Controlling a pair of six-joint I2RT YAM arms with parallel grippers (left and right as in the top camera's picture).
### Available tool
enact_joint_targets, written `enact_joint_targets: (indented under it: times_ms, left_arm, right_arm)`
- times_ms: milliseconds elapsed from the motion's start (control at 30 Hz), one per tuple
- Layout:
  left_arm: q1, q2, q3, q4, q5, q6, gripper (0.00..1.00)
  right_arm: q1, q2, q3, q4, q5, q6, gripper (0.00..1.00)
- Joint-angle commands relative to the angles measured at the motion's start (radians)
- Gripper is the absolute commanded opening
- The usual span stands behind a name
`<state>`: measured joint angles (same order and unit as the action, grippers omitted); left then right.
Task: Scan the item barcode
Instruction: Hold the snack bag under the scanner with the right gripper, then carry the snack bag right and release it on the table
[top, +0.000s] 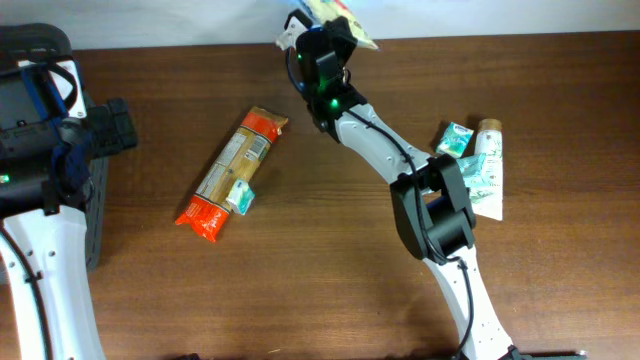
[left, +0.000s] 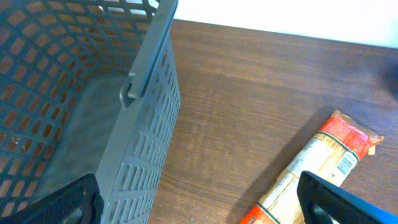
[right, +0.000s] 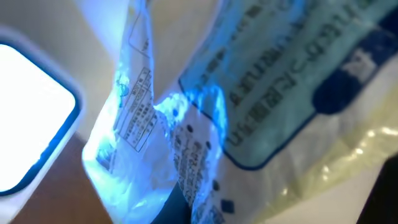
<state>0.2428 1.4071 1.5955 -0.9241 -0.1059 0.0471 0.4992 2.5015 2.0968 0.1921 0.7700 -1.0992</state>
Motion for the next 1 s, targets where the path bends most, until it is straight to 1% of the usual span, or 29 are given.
enact_joint_targets:
  times_ms: [0, 267, 400, 533, 567, 600, 633, 733, 767, 800, 867, 933, 967]
  left_arm:
    - [0.003, -0.004, 0.008, 0.002, -0.007, -0.009, 0.99]
    - [0.003, -0.004, 0.008, 0.002, -0.007, -0.009, 0.99]
    - [0.002, -0.004, 0.008, 0.002, -0.007, -0.009, 0.99]
    - [0.003, -0.004, 0.008, 0.002, -0.007, -0.009, 0.99]
    - [0.002, -0.004, 0.008, 0.002, -0.007, -0.009, 0.99]
    - [0.002, -0.004, 0.008, 0.002, -0.007, -0.009, 0.99]
    - [0.002, -0.004, 0.008, 0.002, -0.007, -0.009, 0.99]
    - [0.002, -0.004, 0.008, 0.002, -0.007, -0.009, 0.99]
    - [0.003, -0.004, 0.008, 0.002, -0.007, -0.009, 0.99]
    - [0.002, -0.004, 0.008, 0.002, -0.007, -0.009, 0.99]
    - [0.002, -0.004, 0.008, 0.002, -0.007, -0.009, 0.99]
    - [0.002, -0.004, 0.008, 0.002, -0.007, -0.009, 0.99]
    - [0.002, -0.004, 0.008, 0.002, -0.007, -0.009, 0.99]
  right_arm:
    - [0.011, -0.008, 0.016, -0.062, 0.020, 0.008, 0.04]
    - [0.011, -0.008, 0.016, -0.052, 0.020, 0.007, 0.04]
    - [0.018, -0.010, 0.017, 0.024, 0.020, 0.006, 0.04]
    - [0.027, -0.072, 0.016, 0.019, 0.024, 0.012, 0.04]
    - [0.030, -0.099, 0.016, -0.021, 0.023, 0.044, 0.04]
    - [0.032, -0.130, 0.016, -0.089, 0.008, 0.106, 0.04]
    - [0.032, -0.190, 0.017, -0.244, -0.053, 0.200, 0.04]
    - [0.032, -0.298, 0.016, -0.459, -0.175, 0.429, 0.04]
    - [0.032, -0.361, 0.016, -0.580, -0.291, 0.557, 0.04]
    - [0.031, -0.397, 0.016, -0.640, -0.359, 0.621, 0.04]
    - [0.021, -0.510, 0.016, -0.816, -0.549, 0.859, 0.04]
    - [-0.005, -0.609, 0.017, -0.998, -0.689, 1.030, 0.04]
    - [-0.026, -0.651, 0.016, -1.093, -0.740, 1.082, 0.04]
